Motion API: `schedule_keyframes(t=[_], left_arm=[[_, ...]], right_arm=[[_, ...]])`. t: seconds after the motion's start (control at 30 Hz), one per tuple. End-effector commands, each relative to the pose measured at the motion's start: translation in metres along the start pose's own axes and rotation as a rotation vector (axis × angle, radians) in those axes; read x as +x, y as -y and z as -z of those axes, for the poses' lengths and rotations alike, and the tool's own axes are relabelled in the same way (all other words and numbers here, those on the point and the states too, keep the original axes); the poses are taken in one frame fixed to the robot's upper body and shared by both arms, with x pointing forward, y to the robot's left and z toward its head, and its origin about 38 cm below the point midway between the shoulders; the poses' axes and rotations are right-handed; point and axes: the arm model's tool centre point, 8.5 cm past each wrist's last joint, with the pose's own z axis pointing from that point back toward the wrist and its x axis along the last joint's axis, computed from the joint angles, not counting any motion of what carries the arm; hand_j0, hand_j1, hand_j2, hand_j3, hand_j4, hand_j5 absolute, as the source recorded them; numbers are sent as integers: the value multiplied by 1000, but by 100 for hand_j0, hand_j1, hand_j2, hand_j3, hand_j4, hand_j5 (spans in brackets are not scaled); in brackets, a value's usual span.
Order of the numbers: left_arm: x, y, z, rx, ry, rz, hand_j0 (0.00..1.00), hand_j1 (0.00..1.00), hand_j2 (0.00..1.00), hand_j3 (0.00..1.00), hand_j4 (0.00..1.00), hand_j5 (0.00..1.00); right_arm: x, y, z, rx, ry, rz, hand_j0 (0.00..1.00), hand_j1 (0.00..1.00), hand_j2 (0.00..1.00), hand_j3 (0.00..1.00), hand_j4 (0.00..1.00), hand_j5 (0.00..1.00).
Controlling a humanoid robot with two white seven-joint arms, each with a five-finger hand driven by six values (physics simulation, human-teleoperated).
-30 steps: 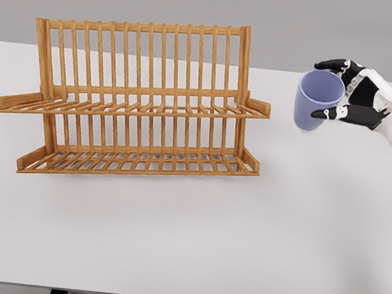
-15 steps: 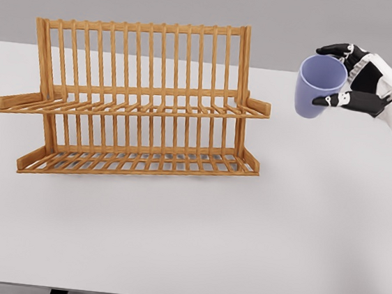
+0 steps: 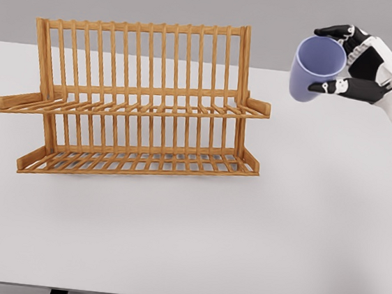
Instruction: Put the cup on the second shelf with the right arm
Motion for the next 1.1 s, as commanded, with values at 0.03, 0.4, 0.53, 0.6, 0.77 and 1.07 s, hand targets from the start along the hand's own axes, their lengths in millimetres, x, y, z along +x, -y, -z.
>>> schedule_keyframes(t=[0.03,0.4,0.53,0.6,0.77,1.07], left_arm=[[0,0,0,0,1,0,100,100,100,100,100,100],[0,0,0,0,-1,2,100,100,100,100,100,100],[0,0,0,0,-1,0,100,100,100,100,100,100],[0,0,0,0,-1,0,100,100,100,100,100,100],[0,0,0,0,-1,0,100,100,100,100,100,100],[0,0,0,0,-1,0,100,100,100,100,100,100]], right_arm=[[1,-7,5,8,28,7,64,64,64,64,64,64],[9,-21,30,33,99,21,64,64,64,64,64,64],[8,-35,42,64,128,25,64,64,64,64,64,64],[8,-39,43,73,139,17,64,64,64,64,64,64],[7,-51,50,99,163,18,64,64,64,64,64,64],[7,-76,59,164,212,2,64,64,64,64,64,64]])
